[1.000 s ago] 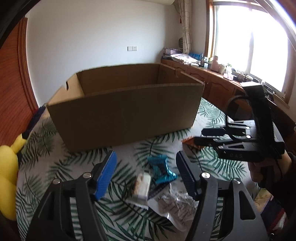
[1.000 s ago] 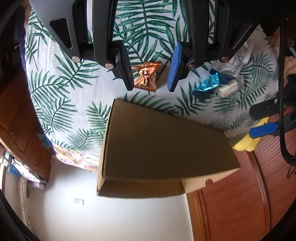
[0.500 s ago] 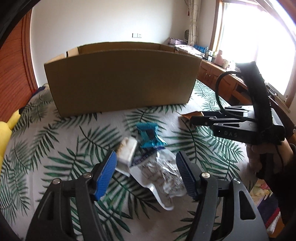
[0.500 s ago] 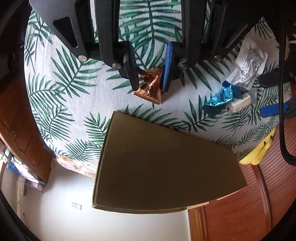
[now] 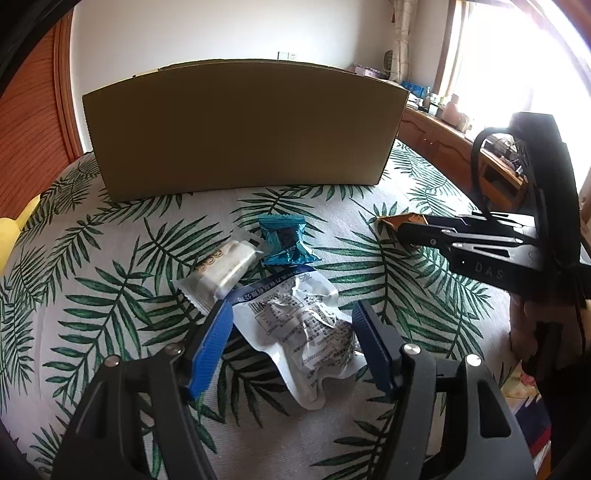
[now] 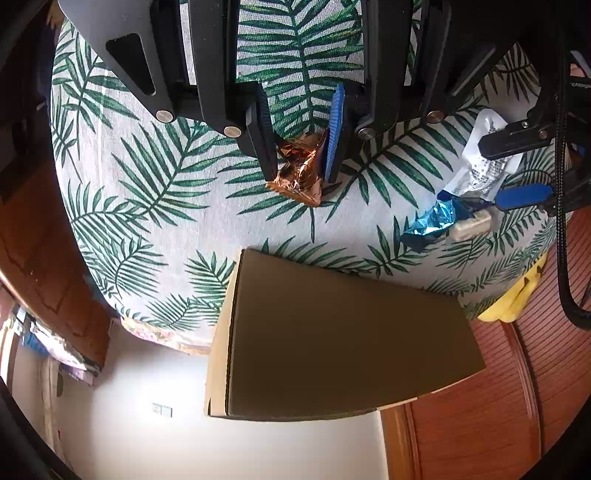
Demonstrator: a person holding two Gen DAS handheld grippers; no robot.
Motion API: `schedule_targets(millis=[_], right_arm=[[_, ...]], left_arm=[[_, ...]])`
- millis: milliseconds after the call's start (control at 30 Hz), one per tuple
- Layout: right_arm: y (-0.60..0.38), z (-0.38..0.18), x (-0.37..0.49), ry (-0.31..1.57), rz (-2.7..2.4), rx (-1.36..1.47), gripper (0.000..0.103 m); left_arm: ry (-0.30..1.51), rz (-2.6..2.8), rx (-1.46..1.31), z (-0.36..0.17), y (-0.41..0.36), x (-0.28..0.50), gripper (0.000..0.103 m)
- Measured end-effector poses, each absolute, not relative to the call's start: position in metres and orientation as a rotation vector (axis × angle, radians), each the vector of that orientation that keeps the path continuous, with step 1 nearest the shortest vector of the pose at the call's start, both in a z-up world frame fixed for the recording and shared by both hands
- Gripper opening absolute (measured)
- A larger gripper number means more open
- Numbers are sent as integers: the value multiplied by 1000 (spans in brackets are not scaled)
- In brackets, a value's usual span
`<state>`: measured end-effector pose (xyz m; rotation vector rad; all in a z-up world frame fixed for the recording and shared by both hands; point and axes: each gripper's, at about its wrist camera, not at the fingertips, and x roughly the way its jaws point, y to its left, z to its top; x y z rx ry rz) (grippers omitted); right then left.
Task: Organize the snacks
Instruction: 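Grasp the copper-wrapped candy with the right tool while the left tool grasps the white sachet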
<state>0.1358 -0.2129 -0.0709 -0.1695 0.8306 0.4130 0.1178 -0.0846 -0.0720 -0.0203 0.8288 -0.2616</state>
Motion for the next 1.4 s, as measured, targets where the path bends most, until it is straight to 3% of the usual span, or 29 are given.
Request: schedule_targets(millis=[200,933,1400], right_arm=[[-204,-76,135,837,398,-208,25],[-206,-78,137,840,395,-196,25],[-207,-78,138,841,395,-194,26]], left_arm=[[840,-225,-12,-73,-89,120,69],[828,-87,38,-87,-99,121,93],[863,-171,64,-84,-79,111,89]])
